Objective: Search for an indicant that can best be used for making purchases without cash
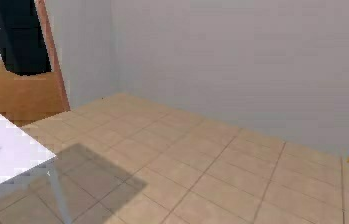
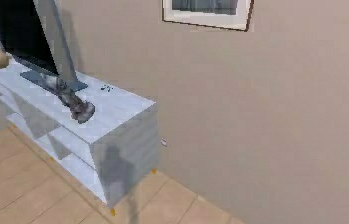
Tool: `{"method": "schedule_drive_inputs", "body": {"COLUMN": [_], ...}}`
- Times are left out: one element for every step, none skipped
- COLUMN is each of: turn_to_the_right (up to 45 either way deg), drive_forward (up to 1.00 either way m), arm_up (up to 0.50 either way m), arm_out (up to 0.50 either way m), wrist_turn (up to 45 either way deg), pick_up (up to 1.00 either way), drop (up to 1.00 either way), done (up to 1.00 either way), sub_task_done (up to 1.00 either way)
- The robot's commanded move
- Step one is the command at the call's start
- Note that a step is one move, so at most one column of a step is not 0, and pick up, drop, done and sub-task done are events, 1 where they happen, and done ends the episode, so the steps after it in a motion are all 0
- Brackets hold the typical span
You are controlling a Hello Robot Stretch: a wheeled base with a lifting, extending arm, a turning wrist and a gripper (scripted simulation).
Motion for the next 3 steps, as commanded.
{"method": "schedule_drive_inputs", "body": {"turn_to_the_right": [0.0,-3.0,0.0], "drive_forward": [1.00,0.00,0.30], "arm_up": [0.00,0.00,0.00], "arm_out": [0.00,0.00,0.00], "wrist_turn": [0.0,0.0,0.0], "pick_up": [0.00,0.00,0.00], "drop": [0.00,0.00,0.00], "done": [0.00,0.00,0.00], "sub_task_done": [0.00,0.00,0.00]}}
